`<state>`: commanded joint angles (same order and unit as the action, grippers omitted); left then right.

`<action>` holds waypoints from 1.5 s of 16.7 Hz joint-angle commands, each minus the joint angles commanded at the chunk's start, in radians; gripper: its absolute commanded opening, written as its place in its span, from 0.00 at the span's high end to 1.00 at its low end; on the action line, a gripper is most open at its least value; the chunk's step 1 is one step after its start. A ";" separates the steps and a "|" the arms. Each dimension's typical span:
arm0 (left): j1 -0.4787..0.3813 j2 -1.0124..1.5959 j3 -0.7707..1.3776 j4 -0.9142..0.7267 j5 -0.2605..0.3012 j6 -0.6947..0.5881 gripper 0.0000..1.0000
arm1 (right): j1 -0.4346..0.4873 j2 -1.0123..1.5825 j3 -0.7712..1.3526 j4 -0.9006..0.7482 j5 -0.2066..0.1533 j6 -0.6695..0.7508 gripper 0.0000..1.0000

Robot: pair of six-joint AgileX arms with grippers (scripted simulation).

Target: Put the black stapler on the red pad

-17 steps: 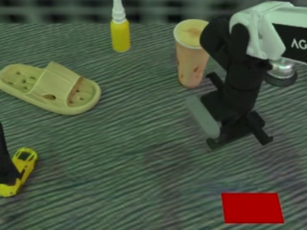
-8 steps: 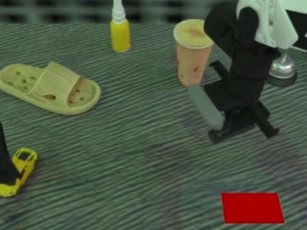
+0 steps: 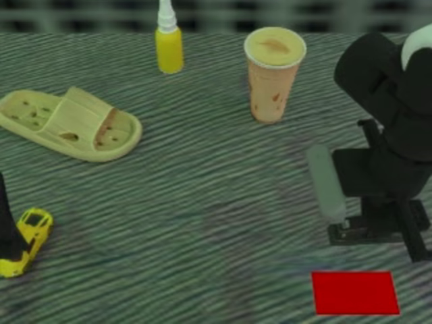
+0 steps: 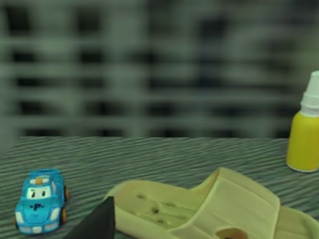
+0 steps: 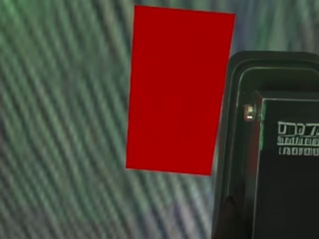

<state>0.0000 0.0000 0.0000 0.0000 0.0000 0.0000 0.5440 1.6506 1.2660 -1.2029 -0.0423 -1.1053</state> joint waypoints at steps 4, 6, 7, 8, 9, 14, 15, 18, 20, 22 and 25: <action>0.000 0.000 0.000 0.000 0.000 0.000 0.00 | 0.011 -0.071 -0.071 -0.008 -0.010 0.072 1.00; 0.000 0.000 0.000 0.000 0.000 0.000 0.00 | 0.011 -0.071 -0.071 -0.008 -0.010 0.072 1.00; 0.000 0.000 0.000 0.000 0.000 0.000 0.00 | 0.006 -0.067 -0.068 -0.008 -0.009 0.072 1.00; 0.000 0.000 0.000 0.000 0.000 0.000 0.00 | 0.007 -0.066 -0.070 -0.005 -0.009 0.072 1.00; 0.000 0.000 0.000 0.000 0.000 0.000 0.00 | 0.008 -0.063 -0.080 0.008 -0.009 0.072 1.00; 0.000 0.000 0.000 0.000 0.000 0.000 0.00 | 0.017 -0.008 -0.216 0.209 -0.010 0.080 1.00; 0.000 0.000 0.000 0.000 0.000 0.000 0.00 | 0.020 0.007 -0.251 0.262 -0.010 0.082 1.00; 0.000 0.000 0.000 0.000 0.000 0.000 0.00 | 0.026 0.043 -0.338 0.380 -0.010 0.088 1.00; 0.000 0.000 0.000 0.000 0.000 0.000 0.00 | 0.027 0.052 -0.361 0.406 -0.010 0.089 1.00; 0.000 0.000 0.000 0.000 0.000 0.000 0.00 | 0.027 0.052 -0.361 0.407 -0.010 0.089 1.00; 0.000 0.000 0.000 0.000 0.000 0.000 0.00 | 0.027 0.052 -0.361 0.407 -0.010 0.089 0.85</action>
<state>0.0000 0.0000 0.0000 0.0000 0.0000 0.0000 0.5710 1.7027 0.9053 -0.7963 -0.0527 -1.0160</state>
